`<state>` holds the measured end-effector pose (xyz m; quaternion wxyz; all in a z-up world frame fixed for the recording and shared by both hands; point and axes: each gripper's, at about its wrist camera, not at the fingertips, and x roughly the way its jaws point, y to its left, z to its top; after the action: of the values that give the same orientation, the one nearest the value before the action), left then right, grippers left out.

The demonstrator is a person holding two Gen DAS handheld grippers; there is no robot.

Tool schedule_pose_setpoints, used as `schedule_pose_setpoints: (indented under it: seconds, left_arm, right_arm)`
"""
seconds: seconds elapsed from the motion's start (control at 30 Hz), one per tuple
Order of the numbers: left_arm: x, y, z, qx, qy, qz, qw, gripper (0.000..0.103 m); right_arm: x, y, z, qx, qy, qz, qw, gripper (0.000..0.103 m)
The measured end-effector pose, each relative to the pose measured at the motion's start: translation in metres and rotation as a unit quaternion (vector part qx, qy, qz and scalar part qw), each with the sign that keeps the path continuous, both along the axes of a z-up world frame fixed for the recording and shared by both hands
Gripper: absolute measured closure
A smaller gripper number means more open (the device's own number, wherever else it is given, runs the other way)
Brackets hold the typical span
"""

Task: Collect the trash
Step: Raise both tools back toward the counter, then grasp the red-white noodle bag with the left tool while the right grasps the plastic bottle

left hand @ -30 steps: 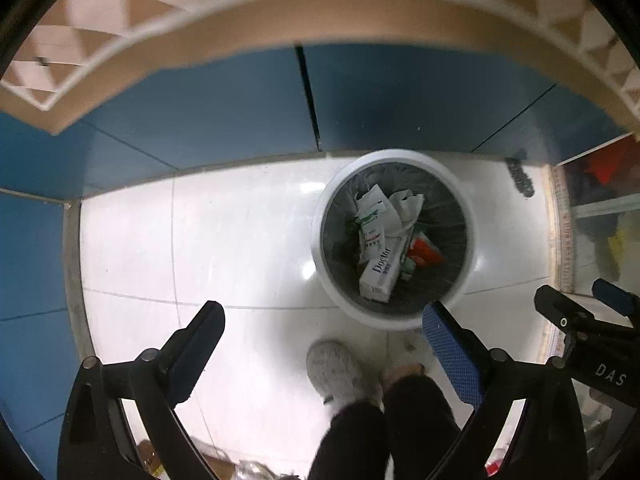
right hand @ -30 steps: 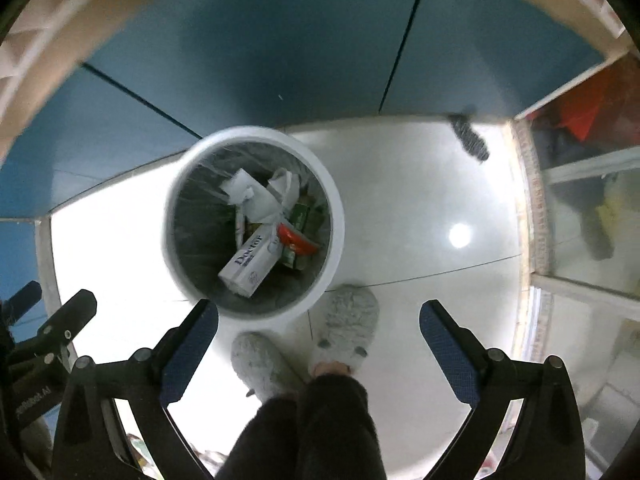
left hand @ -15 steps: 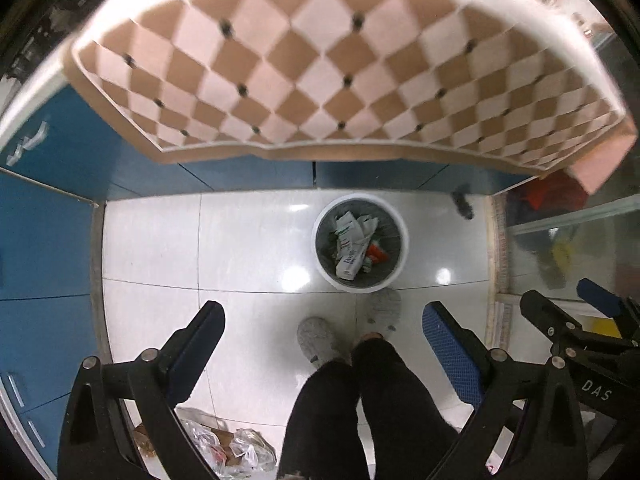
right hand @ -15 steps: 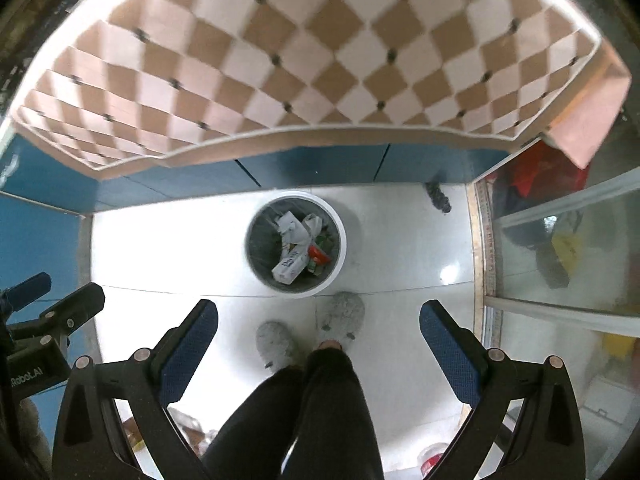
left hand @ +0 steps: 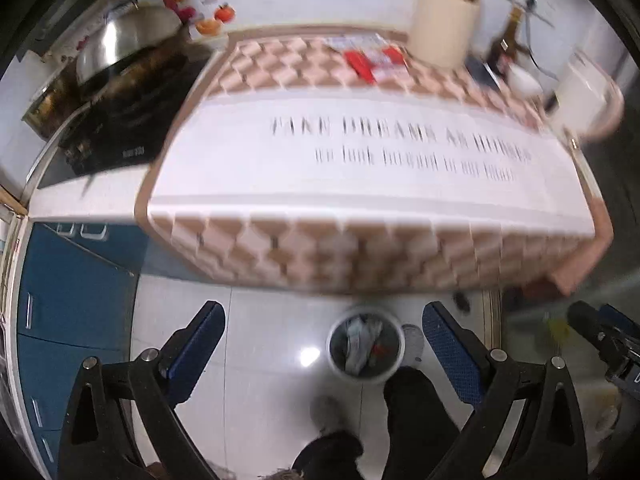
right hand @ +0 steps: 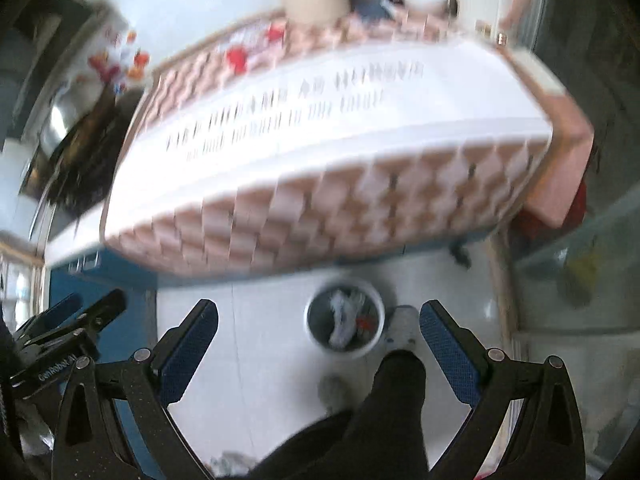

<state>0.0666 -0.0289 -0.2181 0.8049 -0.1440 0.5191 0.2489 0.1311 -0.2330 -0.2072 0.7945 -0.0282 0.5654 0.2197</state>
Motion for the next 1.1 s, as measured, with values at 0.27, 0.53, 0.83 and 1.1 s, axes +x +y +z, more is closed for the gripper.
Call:
schedule_pose_setpoints:
  seconds: [0.27,0.53,0.83,1.1]
  left_arm:
    - [0.145,0.061,-0.017,-0.004,0.011,0.073,0.9972,0.002]
    - [0.286,0.106,-0.095,0.010,0.081,0.131,0.9880,0.002]
    - [0.334,0.142,-0.117,0.031,0.101,0.158,0.9817,0.002]
    - [0.375,0.206,-0.119,-0.086,0.004,0.192,0.9776,0.003]
  right_arm:
    - [0.184,0.035,0.000,-0.079,-0.050,0.004,0.996,0.001]
    - [0.381,0.073,-0.075,-0.180,-0.105,0.010,0.978,0.001]
    - [0.484,0.075,-0.115,-0.103,-0.077,-0.007,0.992,0.011]
    - [0.513,0.103,-0.111,-0.042,-0.073,0.021,0.996,0.098]
